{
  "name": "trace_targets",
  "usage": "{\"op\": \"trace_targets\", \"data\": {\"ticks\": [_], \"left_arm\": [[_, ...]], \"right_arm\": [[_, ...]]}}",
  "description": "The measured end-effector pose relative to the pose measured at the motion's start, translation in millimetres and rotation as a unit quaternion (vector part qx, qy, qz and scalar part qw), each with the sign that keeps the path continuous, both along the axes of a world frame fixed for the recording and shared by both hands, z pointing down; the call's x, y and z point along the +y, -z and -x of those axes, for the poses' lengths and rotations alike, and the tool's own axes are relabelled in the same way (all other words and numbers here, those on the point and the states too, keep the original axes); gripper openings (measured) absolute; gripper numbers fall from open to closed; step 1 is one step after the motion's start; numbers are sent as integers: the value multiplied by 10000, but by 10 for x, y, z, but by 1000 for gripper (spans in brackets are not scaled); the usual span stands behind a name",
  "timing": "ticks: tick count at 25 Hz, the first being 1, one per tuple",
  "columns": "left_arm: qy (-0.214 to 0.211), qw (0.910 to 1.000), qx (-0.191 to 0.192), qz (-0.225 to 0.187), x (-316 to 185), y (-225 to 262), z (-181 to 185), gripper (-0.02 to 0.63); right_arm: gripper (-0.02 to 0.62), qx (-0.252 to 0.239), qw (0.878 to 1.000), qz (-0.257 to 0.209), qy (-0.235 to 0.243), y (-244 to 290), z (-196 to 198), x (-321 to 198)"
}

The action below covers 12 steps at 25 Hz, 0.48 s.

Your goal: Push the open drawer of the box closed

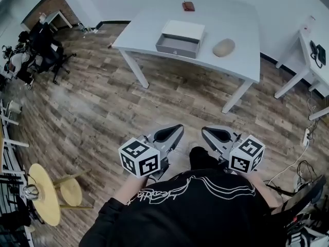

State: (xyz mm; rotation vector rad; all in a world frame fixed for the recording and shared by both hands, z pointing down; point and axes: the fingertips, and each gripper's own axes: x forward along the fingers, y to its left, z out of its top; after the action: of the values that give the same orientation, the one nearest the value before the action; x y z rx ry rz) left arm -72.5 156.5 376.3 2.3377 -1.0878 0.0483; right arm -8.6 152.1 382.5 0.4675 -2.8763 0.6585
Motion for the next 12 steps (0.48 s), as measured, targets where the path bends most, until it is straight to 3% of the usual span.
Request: {"op": "trace_targets", "data": {"ticks": [12], "left_arm": [[273,9984,-454,219,-1631,-247,184,8]], "right_arm": [[8,35,9998,194,99,-234,89,-1634]]}}
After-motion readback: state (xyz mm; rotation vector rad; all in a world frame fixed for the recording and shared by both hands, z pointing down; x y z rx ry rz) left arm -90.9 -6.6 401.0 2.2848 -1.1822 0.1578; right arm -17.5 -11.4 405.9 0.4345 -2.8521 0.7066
